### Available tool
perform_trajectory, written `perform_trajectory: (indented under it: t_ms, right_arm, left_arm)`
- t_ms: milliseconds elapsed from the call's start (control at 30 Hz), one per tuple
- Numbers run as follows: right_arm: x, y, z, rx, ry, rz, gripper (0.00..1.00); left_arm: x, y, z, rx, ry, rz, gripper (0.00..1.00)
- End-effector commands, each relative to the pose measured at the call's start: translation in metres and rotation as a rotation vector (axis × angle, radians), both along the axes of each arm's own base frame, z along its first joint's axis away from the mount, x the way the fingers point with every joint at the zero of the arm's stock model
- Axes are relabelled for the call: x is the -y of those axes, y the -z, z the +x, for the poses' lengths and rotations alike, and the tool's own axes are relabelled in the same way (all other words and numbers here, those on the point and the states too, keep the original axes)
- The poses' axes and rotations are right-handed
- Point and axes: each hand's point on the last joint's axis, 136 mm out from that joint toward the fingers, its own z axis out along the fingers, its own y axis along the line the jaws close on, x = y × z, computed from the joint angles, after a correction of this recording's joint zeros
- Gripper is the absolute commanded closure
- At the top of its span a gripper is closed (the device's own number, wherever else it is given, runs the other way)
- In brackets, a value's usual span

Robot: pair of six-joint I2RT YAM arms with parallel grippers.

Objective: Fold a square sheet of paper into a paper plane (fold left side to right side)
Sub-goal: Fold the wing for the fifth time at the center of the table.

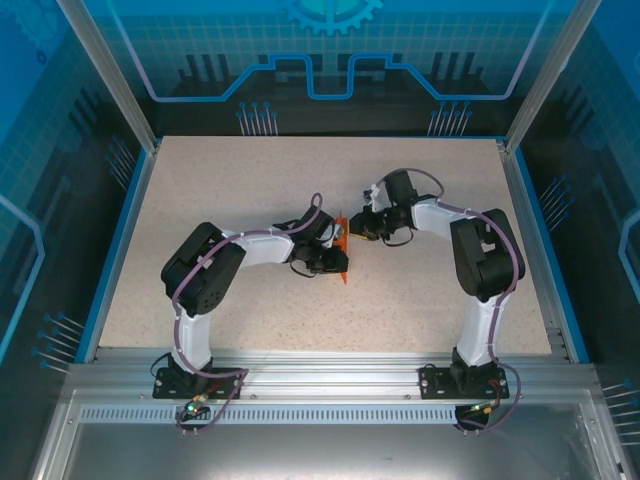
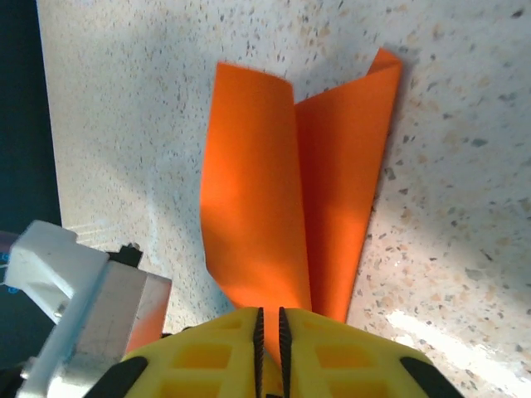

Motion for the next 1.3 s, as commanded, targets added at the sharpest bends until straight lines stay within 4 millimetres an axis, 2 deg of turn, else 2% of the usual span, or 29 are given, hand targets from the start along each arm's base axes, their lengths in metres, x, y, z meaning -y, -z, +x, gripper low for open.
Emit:
perform_trajectory:
  t_ms: [0,200,500,700,1000,1267]
  right_arm:
    - [-0.012,0.005,-0.010,-0.044,-0.024,0.051,0.86]
    - [-0.028,0.015,-0.021,-0.082,-0.041,0.091,0.87]
    - [-0.030,0.036,-0.022,-0.115,-0.025,0.068,0.87]
    - [-0.021,0.054,-0.011,-0.114,0.032,-0.017,0.86]
    - [-0.010,0.064,0.006,-0.079,0.075,-0.104,0.86]
    - [-0.006,0.061,0.023,-0.057,0.105,-0.096,0.86]
  left_arm:
    - [-0.026,0.031,-0.012,-0.054,-0.007,0.156,0.79]
    - [-0.030,0.034,-0.013,-0.052,-0.009,0.191,0.80]
    - [-0.032,0.038,-0.014,-0.049,-0.006,0.216,0.81]
    - [-0.033,0.042,-0.016,-0.054,-0.005,0.230,0.82]
    - [-0.037,0.047,-0.020,-0.062,0.000,0.246,0.82]
    - [-0.039,0.053,-0.022,-0.072,0.001,0.255,0.83]
